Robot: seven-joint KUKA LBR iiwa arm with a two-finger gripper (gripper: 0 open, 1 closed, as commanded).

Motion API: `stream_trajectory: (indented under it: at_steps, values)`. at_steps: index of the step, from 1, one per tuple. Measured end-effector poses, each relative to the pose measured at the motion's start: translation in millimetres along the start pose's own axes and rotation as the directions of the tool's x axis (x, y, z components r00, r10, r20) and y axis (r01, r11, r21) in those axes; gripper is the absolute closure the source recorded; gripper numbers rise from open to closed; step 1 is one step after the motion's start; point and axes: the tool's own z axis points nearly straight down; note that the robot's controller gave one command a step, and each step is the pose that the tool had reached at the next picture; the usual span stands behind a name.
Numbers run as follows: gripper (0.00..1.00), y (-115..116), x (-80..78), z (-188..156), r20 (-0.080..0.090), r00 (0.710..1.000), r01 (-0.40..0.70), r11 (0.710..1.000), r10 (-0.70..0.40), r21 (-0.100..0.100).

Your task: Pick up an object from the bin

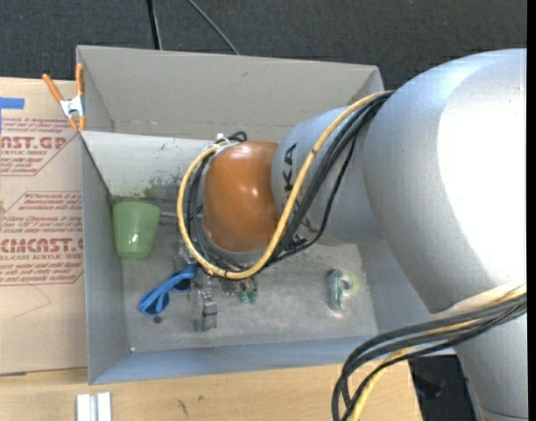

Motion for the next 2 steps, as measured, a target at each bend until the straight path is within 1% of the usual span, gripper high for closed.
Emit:
stream_trajectory:
  at_steps: [1, 2]
  values:
    - [1.00, 1.2, -1.4, -3.4, 0.003, 1.000, 0.000, 1.000, 0.000, -0.002]
    - [1.00, -0.4, -17.5, -160.5, 0.016, 0.999, 0.037, 0.999, -0.037, -0.001]
